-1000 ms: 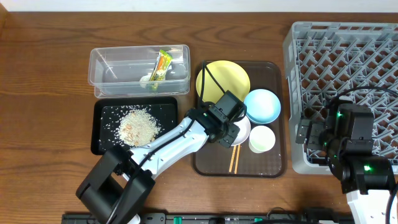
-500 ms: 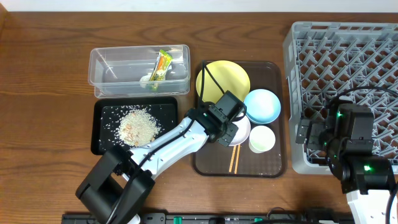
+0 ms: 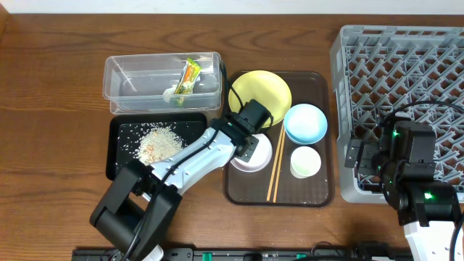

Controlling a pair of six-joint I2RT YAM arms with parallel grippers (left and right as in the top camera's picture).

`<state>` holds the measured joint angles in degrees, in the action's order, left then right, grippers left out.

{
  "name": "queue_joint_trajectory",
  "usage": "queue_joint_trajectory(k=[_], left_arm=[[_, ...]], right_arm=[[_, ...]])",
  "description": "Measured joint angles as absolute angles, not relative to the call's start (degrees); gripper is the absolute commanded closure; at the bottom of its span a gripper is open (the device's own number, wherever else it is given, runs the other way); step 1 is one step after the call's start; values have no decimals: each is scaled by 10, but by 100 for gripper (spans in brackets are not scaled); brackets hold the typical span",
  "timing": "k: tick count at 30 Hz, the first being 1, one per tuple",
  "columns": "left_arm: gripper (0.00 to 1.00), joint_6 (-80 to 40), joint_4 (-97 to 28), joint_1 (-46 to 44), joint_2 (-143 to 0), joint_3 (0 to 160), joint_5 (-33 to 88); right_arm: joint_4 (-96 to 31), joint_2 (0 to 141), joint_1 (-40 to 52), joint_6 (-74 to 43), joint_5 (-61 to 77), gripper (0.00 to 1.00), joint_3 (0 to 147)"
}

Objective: Sort waste into correct bins and load items into the dishwasher rack
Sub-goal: 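Set the empty pink bowl back on the brown tray, left gripper, then grasp the white cup with the left gripper and lift it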

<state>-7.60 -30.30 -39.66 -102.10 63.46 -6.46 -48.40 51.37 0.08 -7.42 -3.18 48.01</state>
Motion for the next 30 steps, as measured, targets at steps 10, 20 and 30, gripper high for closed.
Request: queue_joint_trajectory(k=[10,20,30], left_arm=[[48,-79,-285,-396,-890,638,-6],[46,-142,-252,-414,-886,650,157],[47,-152,-215,-485,-978,650,197]], right_arm=[[-484,514,1,-74,-32,1,480],[-484,514,1,-74,-32,1,480],[-484,514,1,-74,-32,1,480]])
